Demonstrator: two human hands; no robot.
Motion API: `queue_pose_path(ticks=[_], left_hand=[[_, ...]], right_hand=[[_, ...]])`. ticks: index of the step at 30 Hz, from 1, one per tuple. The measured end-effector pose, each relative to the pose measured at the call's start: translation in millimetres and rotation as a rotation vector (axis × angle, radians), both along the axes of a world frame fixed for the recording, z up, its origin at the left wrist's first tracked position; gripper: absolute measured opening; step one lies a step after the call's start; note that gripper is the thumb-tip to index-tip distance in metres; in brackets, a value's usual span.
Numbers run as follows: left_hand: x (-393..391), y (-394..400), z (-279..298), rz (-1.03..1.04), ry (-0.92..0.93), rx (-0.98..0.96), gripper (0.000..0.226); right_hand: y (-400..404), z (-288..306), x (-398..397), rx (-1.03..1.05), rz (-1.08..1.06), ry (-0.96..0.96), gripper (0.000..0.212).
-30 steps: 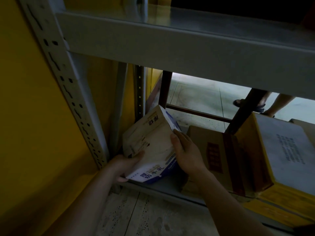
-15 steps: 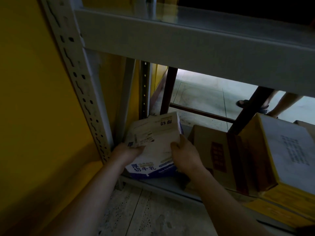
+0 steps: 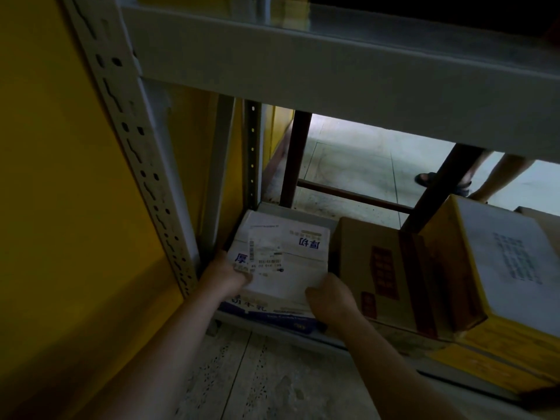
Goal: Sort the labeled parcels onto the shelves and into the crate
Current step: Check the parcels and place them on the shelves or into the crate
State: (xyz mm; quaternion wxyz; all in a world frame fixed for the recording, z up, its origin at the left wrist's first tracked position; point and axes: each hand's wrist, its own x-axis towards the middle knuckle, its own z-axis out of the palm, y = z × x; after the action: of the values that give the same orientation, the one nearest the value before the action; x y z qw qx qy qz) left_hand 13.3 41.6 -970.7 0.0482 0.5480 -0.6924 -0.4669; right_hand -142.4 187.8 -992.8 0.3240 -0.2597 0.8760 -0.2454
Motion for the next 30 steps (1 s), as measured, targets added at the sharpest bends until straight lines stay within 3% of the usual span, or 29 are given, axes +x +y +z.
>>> queue_pose_path(ticks=[7,14,22,30], left_hand=[[-1,-4,1,0.001,0.004,-0.004,0.050],[-5,-7,5,0.091,0.065,0.041,0.054],[-22,-4,53,0.184,0.184,-0.133,0.044],[-34,-12,90,0.244,0.197,-0.242,0.027]], right_hand=[[0,2,-2,-0.045,0.006,-0.013,0.043],[5,31,2,-0.279,-0.039,-0.043,0.050],[10,74,-9,-0.659,-0.167,-0.213,0.038],[20,90,-21,-0.797,-0.250,-0.191,0.041]])
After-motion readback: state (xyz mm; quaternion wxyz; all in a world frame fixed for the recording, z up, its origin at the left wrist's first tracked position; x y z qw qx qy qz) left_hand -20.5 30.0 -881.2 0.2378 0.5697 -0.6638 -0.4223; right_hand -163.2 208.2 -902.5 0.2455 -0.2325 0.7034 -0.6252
